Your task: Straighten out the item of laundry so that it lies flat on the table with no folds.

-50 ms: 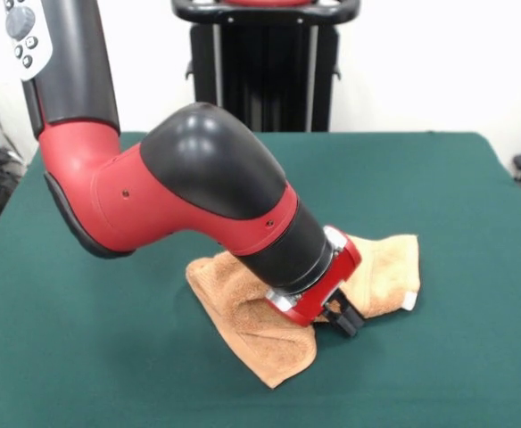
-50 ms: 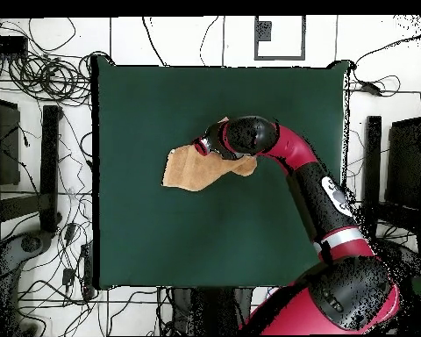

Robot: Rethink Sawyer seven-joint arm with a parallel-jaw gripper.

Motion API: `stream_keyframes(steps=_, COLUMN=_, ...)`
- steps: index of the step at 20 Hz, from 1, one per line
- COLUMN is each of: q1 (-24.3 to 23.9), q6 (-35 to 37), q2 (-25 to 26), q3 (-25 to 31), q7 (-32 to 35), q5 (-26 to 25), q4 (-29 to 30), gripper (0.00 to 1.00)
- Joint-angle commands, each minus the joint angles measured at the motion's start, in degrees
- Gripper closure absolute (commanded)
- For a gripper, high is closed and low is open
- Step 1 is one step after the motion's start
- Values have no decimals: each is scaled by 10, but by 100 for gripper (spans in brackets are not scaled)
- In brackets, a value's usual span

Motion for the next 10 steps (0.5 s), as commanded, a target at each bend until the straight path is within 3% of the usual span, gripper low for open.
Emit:
stream_keyframes(steps=1, q1=20, q6=-26, q2=-12, q3=-2, q7=-30, q5=-21, q4=54, gripper=100)
stream_keyframes(steps=10, q1=16, q6=-22, q2=-46, q3=-22, q7=3, q5=-24, q4=79, gripper=100)
